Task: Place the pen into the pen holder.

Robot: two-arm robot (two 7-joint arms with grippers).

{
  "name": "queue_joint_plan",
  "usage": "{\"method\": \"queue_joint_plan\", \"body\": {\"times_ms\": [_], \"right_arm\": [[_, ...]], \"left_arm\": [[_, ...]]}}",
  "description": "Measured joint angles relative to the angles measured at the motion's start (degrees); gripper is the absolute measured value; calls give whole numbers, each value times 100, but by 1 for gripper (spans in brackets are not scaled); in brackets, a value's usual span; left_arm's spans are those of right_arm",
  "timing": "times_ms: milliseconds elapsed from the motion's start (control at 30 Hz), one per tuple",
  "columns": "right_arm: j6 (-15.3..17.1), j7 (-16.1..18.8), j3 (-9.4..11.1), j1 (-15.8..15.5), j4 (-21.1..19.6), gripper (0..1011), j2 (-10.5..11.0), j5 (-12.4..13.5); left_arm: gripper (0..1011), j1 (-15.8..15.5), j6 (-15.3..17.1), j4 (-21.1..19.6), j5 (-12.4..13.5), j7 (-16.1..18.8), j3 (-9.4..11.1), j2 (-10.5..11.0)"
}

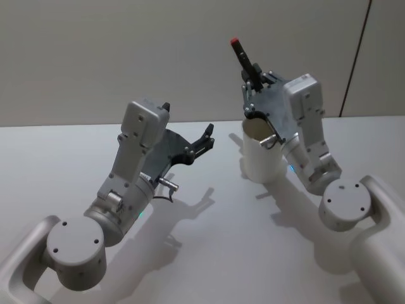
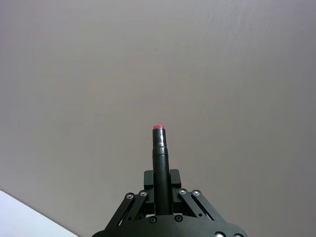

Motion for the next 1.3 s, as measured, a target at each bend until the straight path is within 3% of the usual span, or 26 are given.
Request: {"method": "queue_joint_plan", "body": {"times_ms": [533,733,1000,1300], "right_arm": [[-203,-27,-24,126,423,170,-73,-98],[-229,-32,-27,140,480,312,-81,-110],[-252,-37,-32,154,535,611,-89,-121],[-262,-36,-33,158,556,861,-92,-124]], "left_arm": [[1001,0,0,0,0,0,0,0],[1001,0,0,0,0,0,0,0],[1001,0,0,0,0,0,0,0],[1001,0,0,0,0,0,0,0]]}}
